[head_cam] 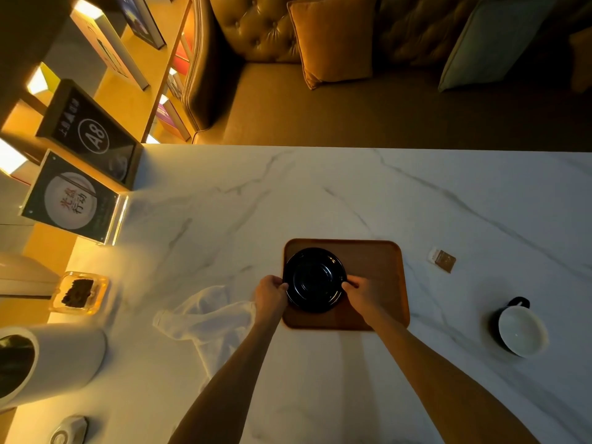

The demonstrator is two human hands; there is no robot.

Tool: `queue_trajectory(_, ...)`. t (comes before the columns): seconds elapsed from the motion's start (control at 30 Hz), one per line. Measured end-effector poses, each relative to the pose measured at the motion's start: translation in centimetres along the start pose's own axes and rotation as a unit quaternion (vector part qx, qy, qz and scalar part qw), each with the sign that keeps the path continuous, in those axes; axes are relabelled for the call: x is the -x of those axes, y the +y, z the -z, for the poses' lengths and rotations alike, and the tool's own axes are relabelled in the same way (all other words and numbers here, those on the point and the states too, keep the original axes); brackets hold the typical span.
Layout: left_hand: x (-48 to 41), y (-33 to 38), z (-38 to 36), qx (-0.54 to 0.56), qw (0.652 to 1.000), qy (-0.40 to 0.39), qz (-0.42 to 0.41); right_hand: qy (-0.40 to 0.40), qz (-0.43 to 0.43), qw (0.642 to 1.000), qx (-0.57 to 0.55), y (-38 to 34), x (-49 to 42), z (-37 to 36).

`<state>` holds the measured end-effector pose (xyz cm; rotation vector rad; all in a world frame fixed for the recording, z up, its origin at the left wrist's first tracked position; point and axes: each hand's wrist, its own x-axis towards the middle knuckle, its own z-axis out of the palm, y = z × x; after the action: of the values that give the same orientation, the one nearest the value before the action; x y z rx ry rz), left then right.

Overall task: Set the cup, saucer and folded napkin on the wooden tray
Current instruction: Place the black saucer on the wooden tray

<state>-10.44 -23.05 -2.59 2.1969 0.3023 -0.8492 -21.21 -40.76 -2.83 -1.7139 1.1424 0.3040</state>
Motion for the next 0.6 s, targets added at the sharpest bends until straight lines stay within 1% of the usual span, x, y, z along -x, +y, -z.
queue_trajectory(0.1, 0.1, 0.3, 0.1, -0.027, 1.0, 0.001, 0.006, 0.001, 0.005, 1.0, -0.006, -0.1, 0.4, 0.0)
queue_trajectory(0.33, 0.5, 0.4, 0.0, -0.059, 0.998, 0.007, -0.012, 0.008, 0.014, 1.0, 0.013, 0.1, 0.6, -0.1)
queue_trajectory(0.47, 0.6, 0.4, 0.2, -0.048, 0.999, 0.001, -0.011, -0.002, 0.018, 1.0, 0.021, -0.2, 1.1, 0.2)
queue_trajectory(0.53, 0.6, 0.3, 0.3, -0.023, 1.0, -0.005, -0.001, -0.012, 0.017, 1.0, 0.02, -0.4, 1.2, 0.4)
queue_trajectory(0.6, 0.7, 0.2, 0.5, 0.001, 1.0, -0.009, 0.01, -0.045, 0.015, 0.999, 0.017, -0.6, 1.2, 0.8)
